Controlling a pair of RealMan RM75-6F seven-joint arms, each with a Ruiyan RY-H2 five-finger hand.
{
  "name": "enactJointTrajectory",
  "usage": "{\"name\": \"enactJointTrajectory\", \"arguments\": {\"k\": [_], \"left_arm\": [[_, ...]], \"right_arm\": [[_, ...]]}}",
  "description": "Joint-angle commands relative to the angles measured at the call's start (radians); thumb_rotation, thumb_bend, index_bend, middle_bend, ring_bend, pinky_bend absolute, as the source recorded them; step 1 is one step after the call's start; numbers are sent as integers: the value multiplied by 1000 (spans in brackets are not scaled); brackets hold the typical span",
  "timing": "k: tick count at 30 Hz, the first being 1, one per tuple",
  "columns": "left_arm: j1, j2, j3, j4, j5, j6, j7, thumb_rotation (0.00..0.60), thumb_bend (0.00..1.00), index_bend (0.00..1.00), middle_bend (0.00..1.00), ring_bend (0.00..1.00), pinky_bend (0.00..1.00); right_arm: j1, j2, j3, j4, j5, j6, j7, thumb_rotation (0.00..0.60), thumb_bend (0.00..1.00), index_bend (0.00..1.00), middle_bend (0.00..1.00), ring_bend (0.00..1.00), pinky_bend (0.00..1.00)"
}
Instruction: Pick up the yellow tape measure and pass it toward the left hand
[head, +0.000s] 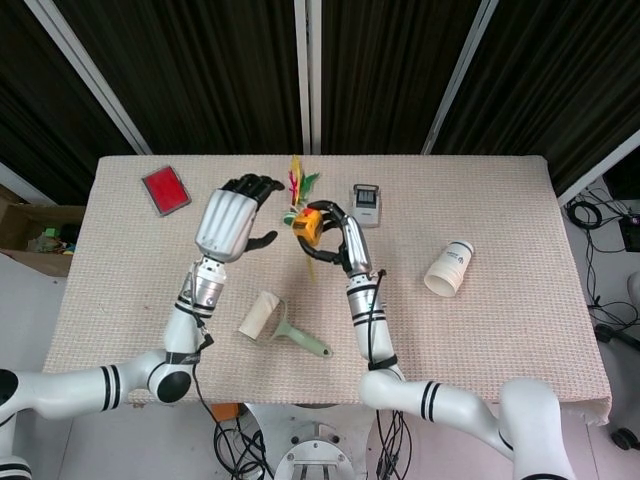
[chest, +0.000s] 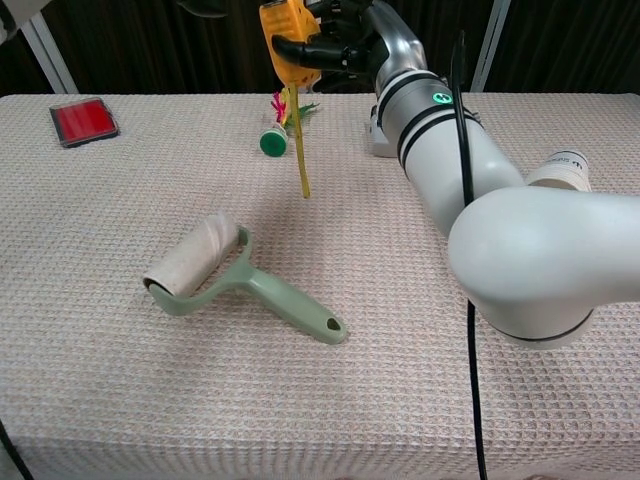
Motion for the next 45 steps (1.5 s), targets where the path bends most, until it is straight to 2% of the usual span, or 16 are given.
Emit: {"name": "enactJointTrajectory", "arguments": {"k": [1, 6, 11, 23, 28, 33, 45], "left_arm": [[-9, -12, -1, 10, -5, -8, -2, 600, 120, 346, 363, 318, 474], [-22, -38, -3, 37, 15, 0, -26, 600, 122, 425, 443, 390, 542], [-31, -64, -4, 72, 31, 10, -43, 600, 186, 507, 506, 464, 615], [-37, -89, 2, 106, 41, 7, -70, 600, 256, 515, 516, 472, 631], [-44, -112, -5, 127, 47, 21, -75, 600, 354, 534, 534, 489, 652], [-47, -127, -6, 143, 42, 23, -72, 600, 406, 540, 536, 491, 657], [-55, -143, -5, 175, 46, 27, -36, 600, 420, 544, 537, 491, 662]], "right_arm": [[9, -6, 10, 7, -3, -5, 1, 600, 441, 847, 692, 624, 461], [23, -16, 24, 16, 1, -15, 1, 600, 441, 847, 691, 623, 461], [23, -26, 22, 24, 0, -22, 11, 600, 441, 847, 691, 623, 461], [17, -28, 19, 28, -9, -33, 23, 600, 443, 846, 691, 623, 461], [14, -30, 15, 31, -12, -37, 29, 600, 442, 846, 691, 623, 461], [13, -27, 15, 28, -18, -41, 31, 600, 442, 847, 691, 623, 461], [13, -24, 8, 19, -35, -41, 26, 600, 443, 846, 691, 622, 461]]}}
